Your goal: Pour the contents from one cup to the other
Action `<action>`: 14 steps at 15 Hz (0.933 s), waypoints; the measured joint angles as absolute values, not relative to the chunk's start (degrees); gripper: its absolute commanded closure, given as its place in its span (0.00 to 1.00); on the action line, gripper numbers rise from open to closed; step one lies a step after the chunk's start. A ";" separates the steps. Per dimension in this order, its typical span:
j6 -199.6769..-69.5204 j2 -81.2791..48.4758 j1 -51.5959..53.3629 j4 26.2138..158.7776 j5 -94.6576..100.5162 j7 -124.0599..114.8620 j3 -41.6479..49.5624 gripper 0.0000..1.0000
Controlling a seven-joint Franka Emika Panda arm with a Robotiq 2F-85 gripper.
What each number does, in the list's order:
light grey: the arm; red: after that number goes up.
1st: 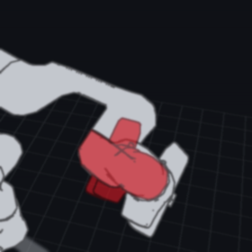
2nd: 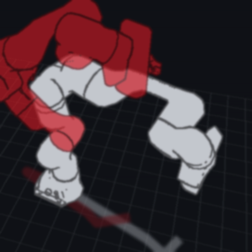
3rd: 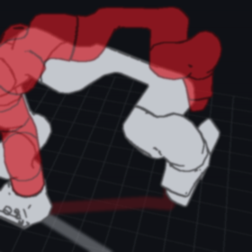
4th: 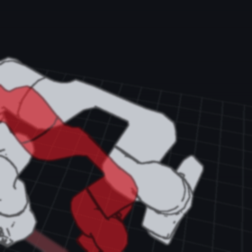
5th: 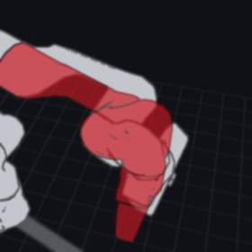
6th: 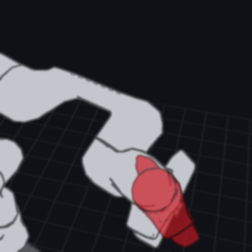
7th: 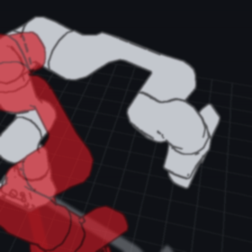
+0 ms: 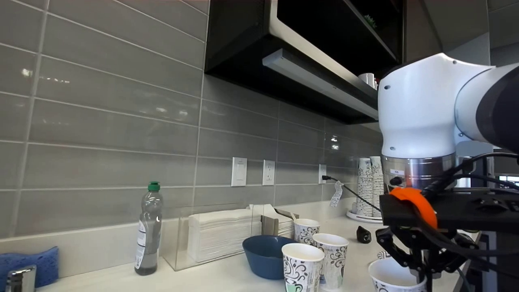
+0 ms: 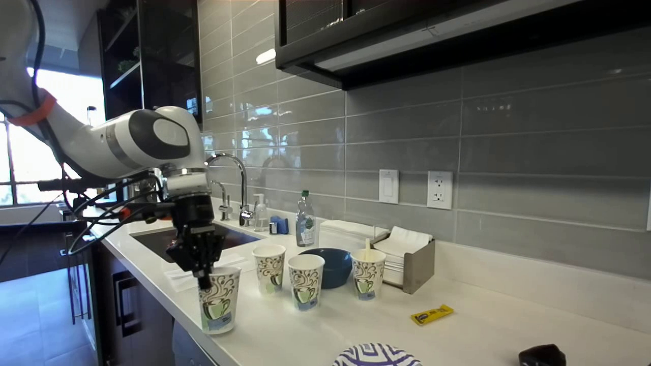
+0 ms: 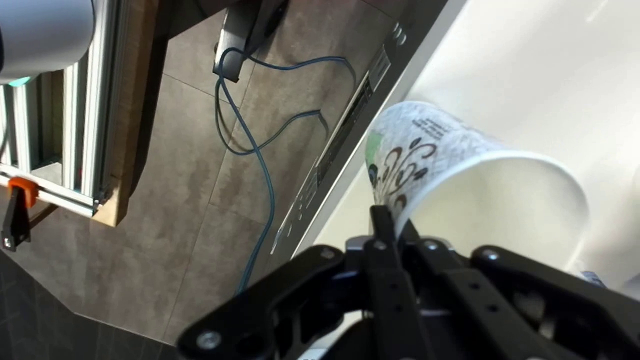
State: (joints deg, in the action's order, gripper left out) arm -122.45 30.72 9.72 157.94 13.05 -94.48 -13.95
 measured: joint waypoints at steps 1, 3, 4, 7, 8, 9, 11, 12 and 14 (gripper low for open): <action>-122.95 31.20 9.20 157.77 13.05 -94.48 -13.97 0.99; -123.80 31.88 8.23 157.35 13.05 -94.47 -13.98 0.99; -124.20 32.09 7.79 157.22 13.05 -94.36 -13.97 0.99; -126.12 32.06 6.69 157.19 12.88 -93.61 -13.52 0.99; -127.16 31.97 6.46 157.21 12.57 -93.04 -13.12 0.99; -128.31 31.85 6.23 157.25 12.19 -92.26 -12.63 0.99; -130.51 31.46 5.85 157.30 11.15 -90.35 -11.55 0.99; -131.19 31.15 5.67 157.31 10.41 -89.26 -11.04 0.99; -131.95 30.49 5.28 157.32 8.98 -87.11 -10.25 0.99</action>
